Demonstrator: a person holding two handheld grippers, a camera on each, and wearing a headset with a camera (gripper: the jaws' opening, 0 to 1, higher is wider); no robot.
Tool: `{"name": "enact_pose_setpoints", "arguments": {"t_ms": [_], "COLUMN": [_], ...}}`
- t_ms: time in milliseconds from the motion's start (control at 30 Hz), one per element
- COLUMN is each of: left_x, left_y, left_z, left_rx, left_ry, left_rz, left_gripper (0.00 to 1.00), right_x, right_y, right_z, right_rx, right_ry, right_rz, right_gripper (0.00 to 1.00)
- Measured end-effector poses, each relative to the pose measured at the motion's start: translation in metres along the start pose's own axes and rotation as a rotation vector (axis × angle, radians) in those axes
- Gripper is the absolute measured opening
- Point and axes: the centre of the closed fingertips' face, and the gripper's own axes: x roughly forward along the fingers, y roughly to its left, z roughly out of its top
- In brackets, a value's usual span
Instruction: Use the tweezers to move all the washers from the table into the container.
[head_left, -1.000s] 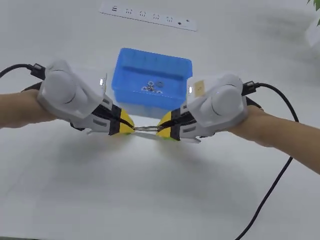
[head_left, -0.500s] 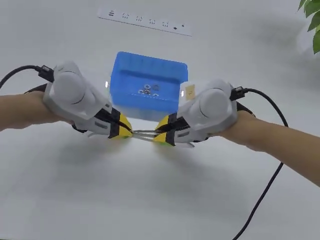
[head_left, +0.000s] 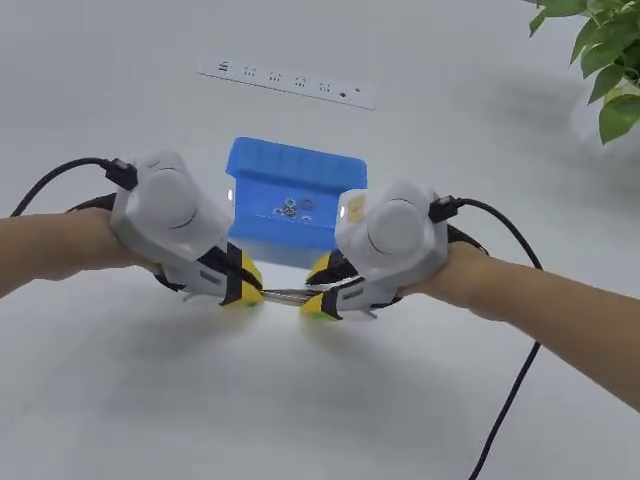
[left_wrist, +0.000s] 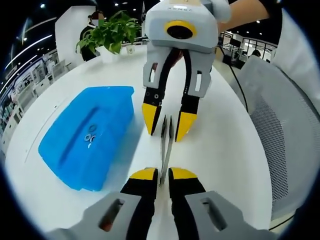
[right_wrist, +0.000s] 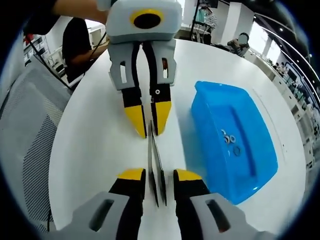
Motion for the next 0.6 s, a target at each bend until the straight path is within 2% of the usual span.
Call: {"name": "enact_pose_setpoints", "arguments": {"t_ms": [100,167,233,267,333,400,533,600], "left_x": [-0.007,-0.015,-0.023,-0.027,-0.036,-0.045,-0.064,-0.074], "left_y": [-0.002,-0.003,-0.001,0.0,0.008,0.009,0.003,0.001], "left_z": [-0.007,-0.01,-0.004,-0.003,0.001,0.006,0.014,0.031], "left_rx": [-0.001,-0.029,-0.139,-0.169,-0.168,-0.163,-0.174,-0.225], "left_ry": [0.017,-0.001,-0.081,-0.103,-0.129,-0.151,-0.2,-0.306], "left_rz": [0.021,0.043,0.066,0.079,0.135,0.168,0.196,0.21], "left_gripper": [0.2,0.23,0.29,0.32,0.39,0.44,0.51,0.56], "right_x": [-0.007,-0.016,-0.025,-0.029,-0.036,-0.046,-0.071,-0.08], "right_y": [0.001,0.001,-0.006,-0.007,-0.007,-0.007,-0.006,-0.006], "right_z": [-0.007,-0.012,-0.018,-0.021,-0.028,-0.029,-0.024,-0.024], "right_rx": [-0.003,0.028,0.047,0.04,0.032,0.051,0.134,0.133], "right_ry": [0.018,0.006,-0.004,0.001,0.019,0.002,-0.106,-0.12], "right_rz": [-0.02,-0.047,-0.121,-0.132,-0.154,-0.183,-0.257,-0.288], "right_gripper": [0.25,0.27,0.28,0.29,0.31,0.34,0.4,0.44]}}
